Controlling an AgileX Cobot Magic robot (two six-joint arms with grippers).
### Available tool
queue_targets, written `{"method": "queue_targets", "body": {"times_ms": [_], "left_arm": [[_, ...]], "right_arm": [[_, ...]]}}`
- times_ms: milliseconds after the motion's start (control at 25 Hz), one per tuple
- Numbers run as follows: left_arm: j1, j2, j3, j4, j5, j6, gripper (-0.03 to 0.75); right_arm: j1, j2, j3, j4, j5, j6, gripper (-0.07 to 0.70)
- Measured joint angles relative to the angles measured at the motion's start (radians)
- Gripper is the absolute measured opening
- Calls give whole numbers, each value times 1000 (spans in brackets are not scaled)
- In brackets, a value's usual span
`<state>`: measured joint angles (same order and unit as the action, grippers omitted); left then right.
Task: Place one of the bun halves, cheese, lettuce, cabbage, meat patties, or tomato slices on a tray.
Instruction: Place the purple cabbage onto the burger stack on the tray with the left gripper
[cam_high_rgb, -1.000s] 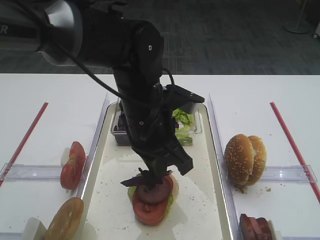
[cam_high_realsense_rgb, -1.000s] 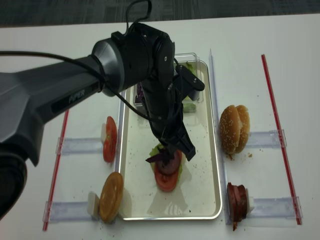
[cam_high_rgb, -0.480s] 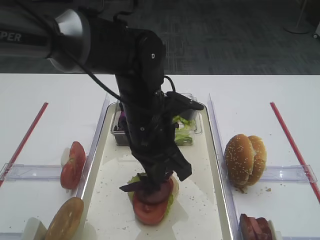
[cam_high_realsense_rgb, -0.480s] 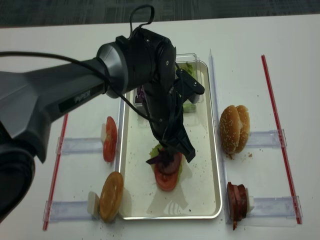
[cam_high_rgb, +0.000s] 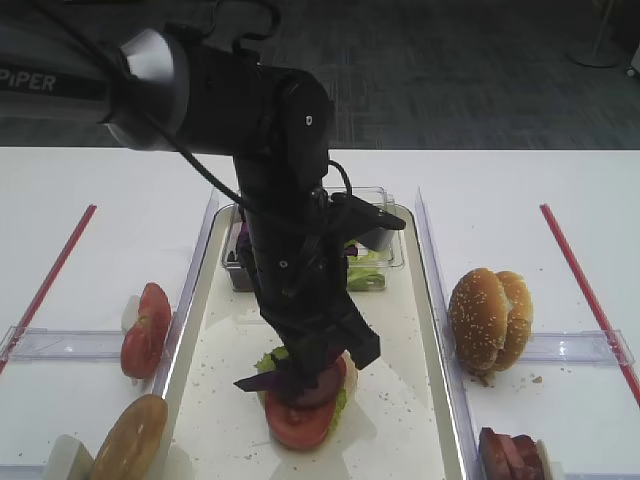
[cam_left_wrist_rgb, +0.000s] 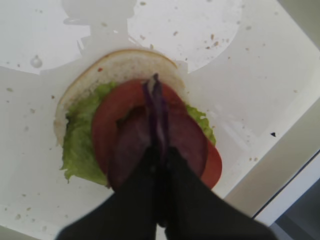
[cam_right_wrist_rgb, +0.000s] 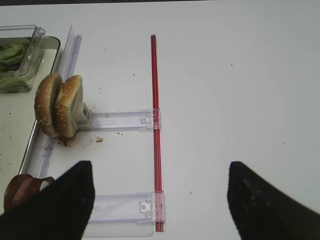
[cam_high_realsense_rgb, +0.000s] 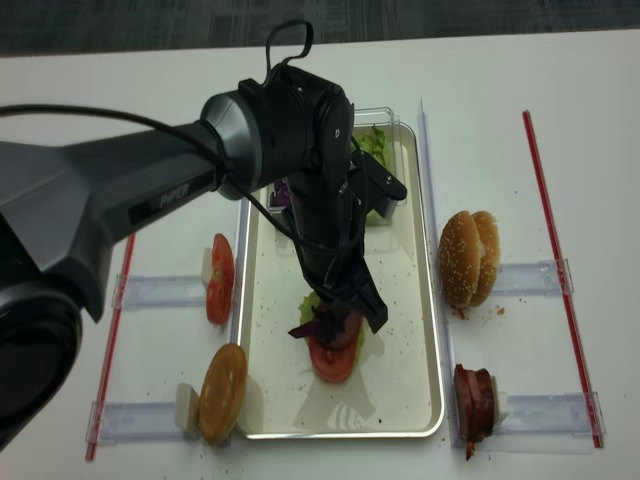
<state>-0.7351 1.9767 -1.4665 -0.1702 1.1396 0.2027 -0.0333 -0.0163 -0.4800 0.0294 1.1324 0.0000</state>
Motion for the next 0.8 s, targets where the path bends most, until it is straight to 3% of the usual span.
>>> {"method": "queue_targets", "body": {"times_ms": [480, 800], "left_arm": [[0, 0, 0, -10, 6, 1, -15], [0, 0, 0, -19, 6, 1, 63]], "right_arm": [[0, 0, 0, 0, 0, 0, 571], [0, 0, 0, 0, 0, 0, 571]]}}
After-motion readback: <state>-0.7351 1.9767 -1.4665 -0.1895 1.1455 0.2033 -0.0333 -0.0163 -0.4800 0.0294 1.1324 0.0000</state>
